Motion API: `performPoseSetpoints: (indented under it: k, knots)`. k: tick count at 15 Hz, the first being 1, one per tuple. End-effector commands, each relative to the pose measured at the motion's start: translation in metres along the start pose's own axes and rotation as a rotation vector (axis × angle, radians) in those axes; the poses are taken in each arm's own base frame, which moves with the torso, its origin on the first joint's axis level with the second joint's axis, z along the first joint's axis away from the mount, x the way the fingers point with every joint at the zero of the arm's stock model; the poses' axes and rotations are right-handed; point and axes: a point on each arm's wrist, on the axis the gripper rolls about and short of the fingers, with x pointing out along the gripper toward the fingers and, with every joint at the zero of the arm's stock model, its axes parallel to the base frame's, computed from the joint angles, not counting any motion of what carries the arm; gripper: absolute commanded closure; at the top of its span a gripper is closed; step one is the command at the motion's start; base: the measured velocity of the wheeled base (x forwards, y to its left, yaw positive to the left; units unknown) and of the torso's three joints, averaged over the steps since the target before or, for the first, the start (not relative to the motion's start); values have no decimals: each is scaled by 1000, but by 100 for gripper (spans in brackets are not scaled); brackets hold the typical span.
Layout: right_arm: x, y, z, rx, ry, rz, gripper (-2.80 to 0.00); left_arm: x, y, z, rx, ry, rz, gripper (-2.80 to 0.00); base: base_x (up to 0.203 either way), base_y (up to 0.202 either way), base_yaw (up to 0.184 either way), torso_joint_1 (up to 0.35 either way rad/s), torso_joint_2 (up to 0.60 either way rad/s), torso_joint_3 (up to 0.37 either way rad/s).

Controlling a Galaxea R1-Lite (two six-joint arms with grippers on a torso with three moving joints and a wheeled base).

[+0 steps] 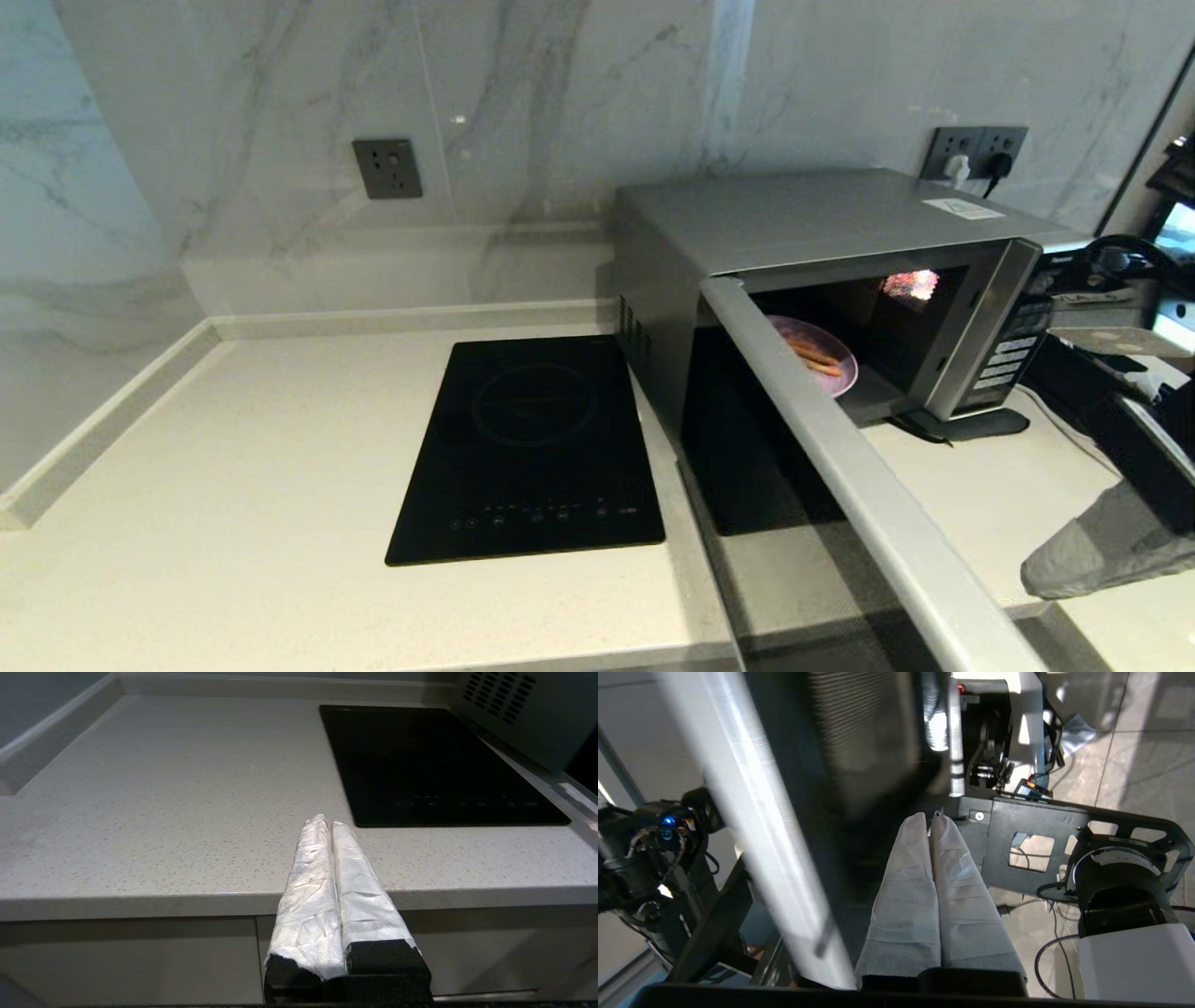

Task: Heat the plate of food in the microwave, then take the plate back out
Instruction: Open the microwave oven

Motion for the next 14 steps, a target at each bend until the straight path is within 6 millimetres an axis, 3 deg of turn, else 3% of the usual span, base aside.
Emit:
performPoseSetpoints:
  k: [1, 14]
  knots:
    - [3, 1, 1, 5, 18, -13, 0, 0, 0, 0, -1, 0, 1, 0, 0, 0, 0, 0, 0, 0]
    - [-2, -1, -4, 8, 5, 2, 0, 0, 0, 0, -1, 0, 1, 0, 0, 0, 0, 0, 0, 0]
